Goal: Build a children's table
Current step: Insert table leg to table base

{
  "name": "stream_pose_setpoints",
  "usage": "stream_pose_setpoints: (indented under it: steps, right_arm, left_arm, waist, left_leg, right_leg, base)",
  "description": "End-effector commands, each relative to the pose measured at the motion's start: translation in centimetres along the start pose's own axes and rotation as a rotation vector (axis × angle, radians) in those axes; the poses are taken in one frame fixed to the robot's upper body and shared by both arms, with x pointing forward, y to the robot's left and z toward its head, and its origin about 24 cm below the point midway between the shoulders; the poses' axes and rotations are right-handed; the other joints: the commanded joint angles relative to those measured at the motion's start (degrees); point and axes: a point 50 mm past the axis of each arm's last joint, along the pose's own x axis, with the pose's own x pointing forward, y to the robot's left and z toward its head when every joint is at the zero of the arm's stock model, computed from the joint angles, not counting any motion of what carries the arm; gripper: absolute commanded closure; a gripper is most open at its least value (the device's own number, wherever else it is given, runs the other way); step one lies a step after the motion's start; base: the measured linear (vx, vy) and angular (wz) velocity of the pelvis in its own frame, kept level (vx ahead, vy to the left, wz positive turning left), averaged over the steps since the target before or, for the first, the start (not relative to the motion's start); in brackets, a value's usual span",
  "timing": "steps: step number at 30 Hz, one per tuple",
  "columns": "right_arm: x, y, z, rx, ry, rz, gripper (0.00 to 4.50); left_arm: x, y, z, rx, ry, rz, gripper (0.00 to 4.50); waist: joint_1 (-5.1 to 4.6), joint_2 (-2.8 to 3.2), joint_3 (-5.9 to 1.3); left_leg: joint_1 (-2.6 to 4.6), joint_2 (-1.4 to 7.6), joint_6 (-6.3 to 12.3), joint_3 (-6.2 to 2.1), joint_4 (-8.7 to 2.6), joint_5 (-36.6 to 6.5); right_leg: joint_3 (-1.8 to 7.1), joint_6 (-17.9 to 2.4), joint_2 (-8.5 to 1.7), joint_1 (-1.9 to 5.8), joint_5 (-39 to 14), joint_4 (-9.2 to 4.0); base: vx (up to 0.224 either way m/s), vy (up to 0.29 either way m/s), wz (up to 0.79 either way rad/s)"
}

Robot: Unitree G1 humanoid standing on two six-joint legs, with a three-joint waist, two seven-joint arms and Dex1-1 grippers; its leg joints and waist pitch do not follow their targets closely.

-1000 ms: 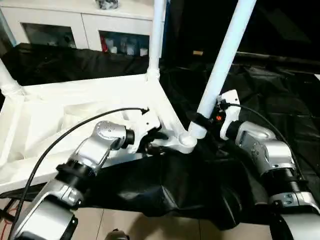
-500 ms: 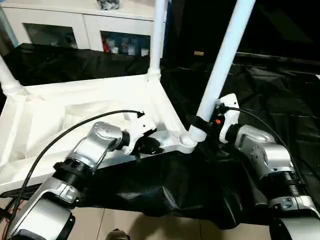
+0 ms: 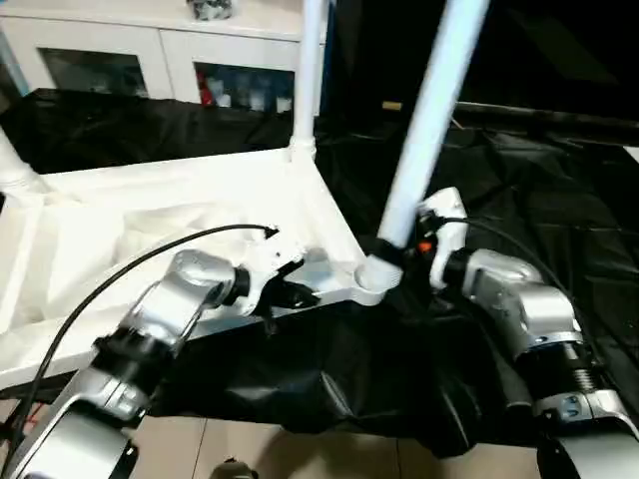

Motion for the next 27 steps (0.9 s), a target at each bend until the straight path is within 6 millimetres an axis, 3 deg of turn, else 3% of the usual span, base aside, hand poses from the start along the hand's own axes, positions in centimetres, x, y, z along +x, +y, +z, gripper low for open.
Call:
stream_pose_setpoints:
  steps: [1,2,3,6,12,27]
  right_arm:
    - [0.4,0.2,0.3,-0.007,0.019,0.022,2.57]
    - [0.5,0.2,0.2,-0.006,0.023,0.025,2.57]
    - [0.7,0.2,0.1,-0.010,0.030,0.023,2.57]
    - [0.9,0.0,-0.1,-0.007,0.036,0.014,2.57]
    - [1.2,0.2,0.0,0.019,0.032,0.047,2.57]
    - [1.2,-0.3,-1.4,0.118,0.000,0.018,2.57]
  left_arm:
    - [-0.1,-0.3,-0.3,-0.012,-0.038,-0.015,4.50]
    - [-0.1,-0.4,-0.3,-0.010,-0.046,-0.016,4.50]
    - [-0.1,-0.6,-0.3,-0.012,-0.050,-0.021,4.50]
    - [-0.1,-0.7,-0.5,-0.006,-0.030,-0.030,4.50]
    - [-0.2,-0.8,-0.6,0.014,0.001,-0.035,4.50]
    - [-0.1,-0.4,0.0,0.015,-0.018,-0.005,4.50]
  waist:
    - [0.11,0.33,-3.94]
    - [0.10,0.36,-3.94]
    - [-0.03,-0.11,-3.90]
    - [-0.14,0.12,-3.88]
    - [-0.07,0.31,-3.97]
    - [0.06,0.35,-3.91]
  left_leg:
    - [0.42,0.02,-1.09,0.22,-3.86,-14.2]
    - [0.56,-0.02,-1.00,0.27,-3.82,-14.3]
    - [0.49,-0.03,-0.83,0.28,-3.85,-14.3]
    - [0.59,0.02,-0.75,0.33,-3.88,-13.8]
    - [0.66,0.03,-0.53,0.39,-3.88,-12.8]
    - [0.82,0.04,-0.95,0.40,-3.97,-14.4]
  right_leg:
    - [2.62,-9.9,-2.68,3.13,-10.9,-5.11]
    - [2.66,-9.7,-2.67,3.02,-11.3,-5.18]
    - [2.66,-9.5,-2.73,3.09,-12.4,-5.23]
    - [2.78,-9.4,-2.83,2.86,-13.4,-5.32]
    - [2.85,-9.8,-2.66,2.87,-10.6,-5.04]
    - [2.90,-10.0,-2.71,2.75,-12.0,-5.28]
  base:
    - [0.000,0.000,0.00]
    - [0.000,0.000,0.00]
    - [0.000,0.000,0.00]
    - [0.000,0.000,0.00]
    - [0.000,0.000,0.00]
    - [0.000,0.000,0.00]
